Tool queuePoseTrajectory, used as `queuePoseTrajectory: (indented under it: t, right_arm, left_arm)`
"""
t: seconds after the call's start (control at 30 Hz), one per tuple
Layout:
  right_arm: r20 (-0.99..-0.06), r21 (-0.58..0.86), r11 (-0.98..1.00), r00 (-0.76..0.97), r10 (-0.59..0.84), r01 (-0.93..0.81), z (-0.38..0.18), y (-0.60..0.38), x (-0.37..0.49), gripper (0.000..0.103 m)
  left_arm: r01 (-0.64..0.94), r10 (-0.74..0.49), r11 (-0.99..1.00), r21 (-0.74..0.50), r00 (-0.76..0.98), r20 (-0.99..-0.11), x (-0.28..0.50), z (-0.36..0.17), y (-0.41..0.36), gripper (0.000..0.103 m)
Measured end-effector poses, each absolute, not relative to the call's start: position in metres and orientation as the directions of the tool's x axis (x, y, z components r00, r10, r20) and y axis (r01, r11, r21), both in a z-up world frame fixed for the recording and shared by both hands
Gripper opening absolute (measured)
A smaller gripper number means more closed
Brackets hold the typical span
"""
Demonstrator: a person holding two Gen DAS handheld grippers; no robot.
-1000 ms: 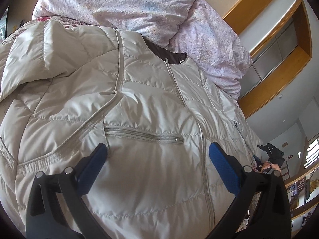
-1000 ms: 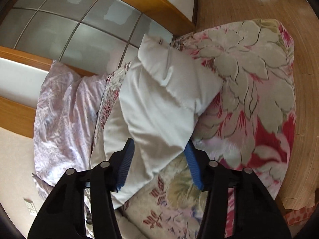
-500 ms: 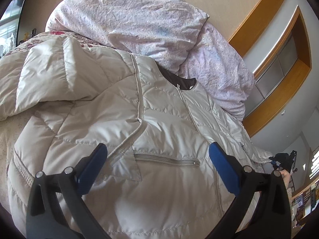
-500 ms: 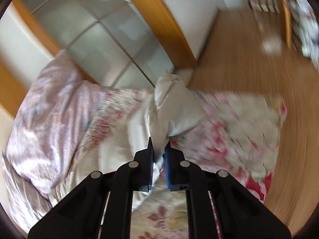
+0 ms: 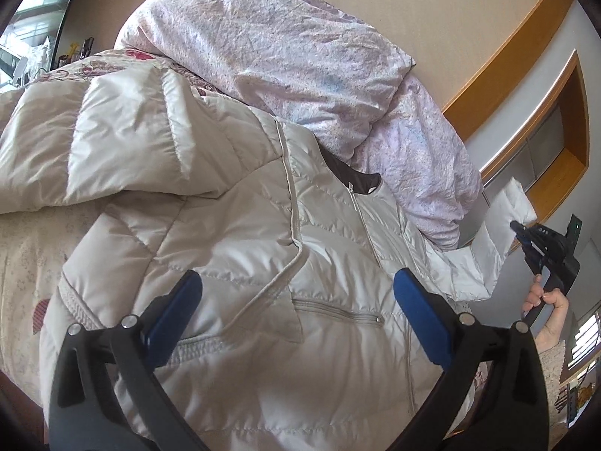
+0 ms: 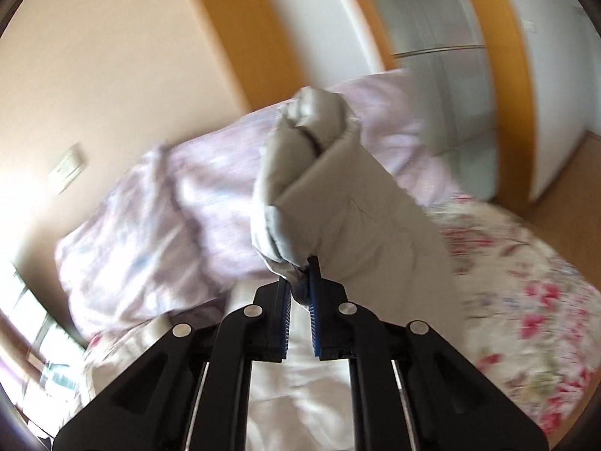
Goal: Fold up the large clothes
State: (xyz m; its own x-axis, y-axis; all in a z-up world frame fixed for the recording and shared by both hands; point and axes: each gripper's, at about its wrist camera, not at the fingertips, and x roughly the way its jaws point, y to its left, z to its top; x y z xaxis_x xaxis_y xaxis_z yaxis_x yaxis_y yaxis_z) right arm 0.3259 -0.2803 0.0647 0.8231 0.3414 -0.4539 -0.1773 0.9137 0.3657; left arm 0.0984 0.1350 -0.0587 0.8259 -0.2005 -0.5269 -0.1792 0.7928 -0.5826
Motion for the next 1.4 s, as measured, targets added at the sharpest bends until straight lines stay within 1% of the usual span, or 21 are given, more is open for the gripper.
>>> queuePoseTrajectory:
  t: [0.1,0.17,0.27,0.37,0.47,0.53,0.6,0.63,0.67,0.7,0.73,0.8,0.87,0.93,1.0,1.03,1.13,1.23,1.27,1.33,1.4]
  right_arm:
    - [-0.472,0.388,0.864,0.736,0.485,-0.32,0.058,-0.222,0.328,0.009]
    - [-0.511,0.398,0.834,0.663,0.548,-0.382,0.045,-0.18,0.331,0.009]
    - [-0.573,0.374,0.828,0.598,0.561,-0.418,0.02,-0.136,0.333,0.009]
    - [-0.646,0.324,0.846,0.555,0.525,-0.423,-0.009,-0.105,0.333,0.009]
    - [-0.706,0.224,0.876,0.548,0.448,-0.428,-0.04,-0.074,0.325,0.009]
    - [-0.745,0.128,0.887,0.548,0.381,-0.443,-0.058,-0.059,0.322,0.01]
    - [-0.784,-0.04,0.877,0.559,0.27,-0.48,-0.076,-0.038,0.311,0.012]
    - [-0.795,-0.1,0.86,0.56,0.233,-0.5,-0.084,-0.03,0.309,0.018]
    - [-0.807,-0.168,0.822,0.556,0.202,-0.543,-0.091,-0.021,0.3,0.04]
    - [-0.806,-0.202,0.794,0.557,0.198,-0.574,-0.093,-0.017,0.288,0.052]
    - [-0.791,-0.238,0.771,0.579,0.199,-0.591,-0.092,-0.015,0.279,0.061]
    - [-0.784,-0.239,0.735,0.573,0.24,-0.634,-0.084,-0.018,0.265,0.062]
    - [-0.766,-0.118,0.742,0.536,0.355,-0.66,-0.063,-0.035,0.26,0.061]
    - [-0.717,-0.043,0.788,0.568,0.404,-0.614,-0.045,-0.056,0.268,0.061]
    - [-0.679,-0.037,0.852,0.638,0.363,-0.523,-0.036,-0.073,0.286,0.061]
    - [-0.676,-0.045,0.886,0.667,0.313,-0.462,-0.037,-0.081,0.3,0.061]
    - [-0.709,-0.062,0.934,0.674,0.208,-0.353,-0.053,-0.089,0.334,0.06]
    - [-0.795,-0.071,0.922,0.58,0.177,-0.38,-0.085,-0.07,0.354,0.06]
    - [-0.821,-0.117,0.914,0.555,0.131,-0.388,-0.1,-0.059,0.357,0.06]
    - [-0.801,-0.198,0.901,0.593,0.078,-0.385,-0.11,-0.046,0.353,0.061]
    - [-0.811,-0.186,0.904,0.58,0.08,-0.385,-0.11,-0.047,0.354,0.061]
  left_arm:
    - [-0.189,-0.167,0.784,-0.592,0.854,-0.493,0.088,-0.055,0.144,0.101]
    - [-0.204,-0.138,0.776,-0.596,0.868,-0.477,0.081,-0.054,0.152,0.101]
    - [-0.232,-0.107,0.774,-0.59,0.87,-0.482,0.073,-0.054,0.162,0.101]
    - [-0.253,-0.081,0.769,-0.587,0.872,-0.483,0.067,-0.055,0.17,0.101]
    - [-0.268,-0.064,0.765,-0.585,0.873,-0.484,0.063,-0.057,0.176,0.101]
    - [-0.272,-0.058,0.766,-0.582,0.873,-0.484,0.061,-0.057,0.177,0.101]
    - [-0.276,-0.052,0.769,-0.577,0.872,-0.486,0.061,-0.057,0.178,0.101]
    - [-0.278,-0.05,0.771,-0.573,0.871,-0.489,0.06,-0.058,0.179,0.101]
    - [-0.282,-0.046,0.772,-0.569,0.869,-0.493,0.06,-0.058,0.18,0.101]
    - [-0.289,-0.042,0.773,-0.565,0.865,-0.5,0.061,-0.059,0.181,0.101]
    - [-0.297,-0.039,0.773,-0.561,0.86,-0.509,0.061,-0.059,0.183,0.101]
    - [-0.311,-0.035,0.768,-0.56,0.852,-0.522,0.061,-0.06,0.188,0.101]
    - [-0.325,-0.025,0.754,-0.571,0.855,-0.519,0.057,-0.062,0.197,0.101]
    - [-0.344,-0.005,0.735,-0.584,0.859,-0.512,0.051,-0.063,0.206,0.101]
    - [-0.364,0.015,0.717,-0.594,0.861,-0.509,0.045,-0.063,0.215,0.101]
    - [-0.372,0.021,0.71,-0.598,0.86,-0.51,0.042,-0.063,0.219,0.101]
    - [-0.394,0.036,0.683,-0.614,0.859,-0.511,0.036,-0.064,0.231,0.101]
    - [-0.428,0.055,0.646,-0.632,0.852,-0.52,0.03,-0.069,0.243,0.101]
    - [-0.439,0.06,0.632,-0.639,0.849,-0.525,0.028,-0.072,0.247,0.101]
    - [-0.463,0.061,0.592,-0.659,0.842,-0.536,0.023,-0.079,0.257,0.101]
    - [-0.475,0.059,0.55,-0.686,0.842,-0.536,0.018,-0.085,0.266,0.101]
